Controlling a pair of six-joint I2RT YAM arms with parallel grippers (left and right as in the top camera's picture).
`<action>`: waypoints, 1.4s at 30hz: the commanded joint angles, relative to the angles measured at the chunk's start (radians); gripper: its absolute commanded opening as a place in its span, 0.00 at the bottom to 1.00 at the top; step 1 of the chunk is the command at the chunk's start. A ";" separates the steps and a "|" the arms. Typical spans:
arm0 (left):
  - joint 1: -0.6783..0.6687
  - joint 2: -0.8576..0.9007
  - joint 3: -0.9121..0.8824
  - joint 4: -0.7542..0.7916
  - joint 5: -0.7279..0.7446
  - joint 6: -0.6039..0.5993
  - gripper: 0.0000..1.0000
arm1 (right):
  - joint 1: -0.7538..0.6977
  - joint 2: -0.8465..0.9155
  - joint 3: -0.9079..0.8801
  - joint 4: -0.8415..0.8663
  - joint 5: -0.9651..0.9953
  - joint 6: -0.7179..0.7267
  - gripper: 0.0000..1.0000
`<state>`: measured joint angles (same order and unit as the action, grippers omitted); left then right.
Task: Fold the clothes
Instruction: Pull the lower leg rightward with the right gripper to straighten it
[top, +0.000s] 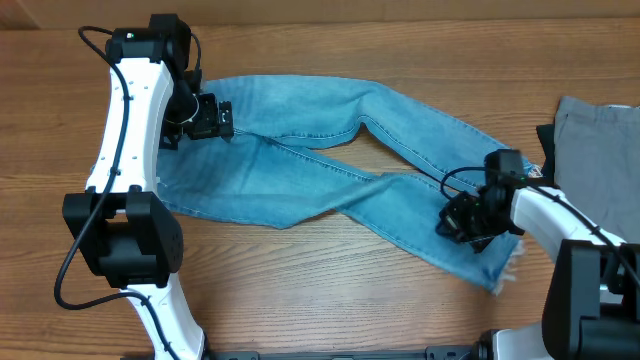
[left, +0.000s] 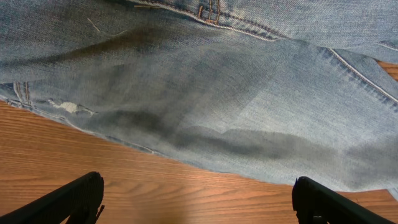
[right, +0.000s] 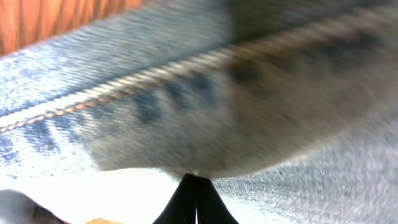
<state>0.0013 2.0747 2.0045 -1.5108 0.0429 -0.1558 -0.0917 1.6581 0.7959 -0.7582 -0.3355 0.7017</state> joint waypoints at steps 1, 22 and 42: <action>-0.007 0.003 0.010 0.002 -0.010 -0.002 1.00 | -0.041 0.076 0.012 -0.047 0.341 -0.041 0.04; -0.007 0.003 0.010 0.002 -0.010 -0.002 1.00 | -0.046 0.075 0.407 -0.319 0.308 -0.215 0.04; -0.008 0.003 0.010 0.002 -0.010 -0.002 1.00 | 0.149 0.076 0.539 -0.388 -0.055 -0.374 0.04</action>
<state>0.0013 2.0743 2.0045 -1.5108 0.0429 -0.1558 -0.0021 1.7386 1.3441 -1.1576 -0.3634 0.3431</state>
